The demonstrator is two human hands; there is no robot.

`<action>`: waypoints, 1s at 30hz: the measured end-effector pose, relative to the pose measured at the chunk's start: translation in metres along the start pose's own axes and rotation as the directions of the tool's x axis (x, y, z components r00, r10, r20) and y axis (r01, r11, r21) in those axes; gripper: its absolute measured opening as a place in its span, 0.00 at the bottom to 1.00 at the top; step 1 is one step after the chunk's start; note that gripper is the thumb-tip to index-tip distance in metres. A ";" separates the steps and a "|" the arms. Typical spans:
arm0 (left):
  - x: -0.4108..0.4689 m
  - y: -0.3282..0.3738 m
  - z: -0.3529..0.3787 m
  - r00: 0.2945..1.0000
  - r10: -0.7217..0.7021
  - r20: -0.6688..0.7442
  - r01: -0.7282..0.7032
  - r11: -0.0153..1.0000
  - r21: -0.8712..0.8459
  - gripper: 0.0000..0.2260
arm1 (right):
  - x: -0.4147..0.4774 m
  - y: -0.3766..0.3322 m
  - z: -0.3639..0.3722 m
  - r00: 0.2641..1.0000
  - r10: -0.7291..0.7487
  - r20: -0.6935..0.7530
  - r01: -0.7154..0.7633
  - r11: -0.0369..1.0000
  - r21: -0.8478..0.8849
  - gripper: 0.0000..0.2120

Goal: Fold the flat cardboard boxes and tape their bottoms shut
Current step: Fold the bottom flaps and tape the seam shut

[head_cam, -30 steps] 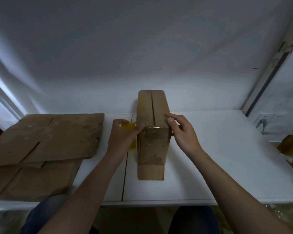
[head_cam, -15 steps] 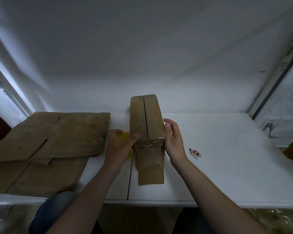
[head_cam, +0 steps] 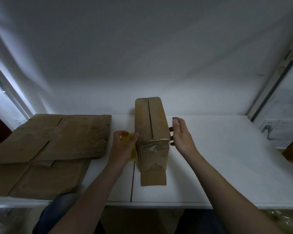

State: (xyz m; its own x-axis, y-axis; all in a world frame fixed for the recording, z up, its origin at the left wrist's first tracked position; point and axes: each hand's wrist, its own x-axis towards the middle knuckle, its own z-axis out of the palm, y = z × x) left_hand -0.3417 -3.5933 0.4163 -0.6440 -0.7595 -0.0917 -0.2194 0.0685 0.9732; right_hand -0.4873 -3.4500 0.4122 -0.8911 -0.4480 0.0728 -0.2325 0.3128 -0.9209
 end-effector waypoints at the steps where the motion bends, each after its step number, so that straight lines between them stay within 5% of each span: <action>1: -0.001 -0.002 0.001 1.000 0.009 0.003 -0.009 1.000 -0.011 0.16 | -0.004 -0.007 0.003 0.998 0.008 0.062 -0.008 1.000 0.007 0.21; 7: 0.006 0.001 -0.006 0.998 -0.054 0.034 0.053 0.998 0.045 0.18 | -0.013 -0.022 -0.005 0.947 0.063 0.314 -0.025 0.992 -0.124 0.25; 11: 0.022 0.008 -0.016 0.996 -0.065 0.053 0.063 0.997 0.040 0.08 | -0.008 -0.033 -0.016 0.912 0.142 0.385 -0.063 0.975 -0.211 0.24; 18: 0.026 0.002 -0.042 0.991 -0.083 0.103 0.078 0.995 0.055 0.05 | -0.010 -0.032 -0.015 0.920 0.168 0.353 -0.086 0.968 -0.236 0.24; 25: 0.043 0.013 -0.059 0.967 -0.222 0.125 0.241 0.956 -0.167 0.12 | 0.005 -0.030 -0.011 0.937 0.169 0.305 -0.112 0.974 -0.198 0.29; 27: 0.042 0.018 -0.061 0.973 -0.196 0.125 0.216 0.960 -0.177 0.09 | 0.008 -0.028 -0.010 0.978 0.080 0.194 -0.020 0.956 -0.291 0.32; 30: 0.038 0.016 -0.070 0.976 -0.164 0.145 0.187 0.969 -0.162 0.07 | 0.002 -0.043 -0.010 0.969 -0.238 0.069 0.245 0.872 -0.425 0.23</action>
State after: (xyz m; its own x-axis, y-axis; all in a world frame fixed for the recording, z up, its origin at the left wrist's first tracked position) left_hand -0.3184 -3.6666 0.4436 -0.6984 -0.6587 -0.2800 -0.2148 -0.1804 0.9599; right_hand -0.4826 -3.4560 0.4560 -0.7810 -0.5662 0.2636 -0.5862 0.5190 -0.6221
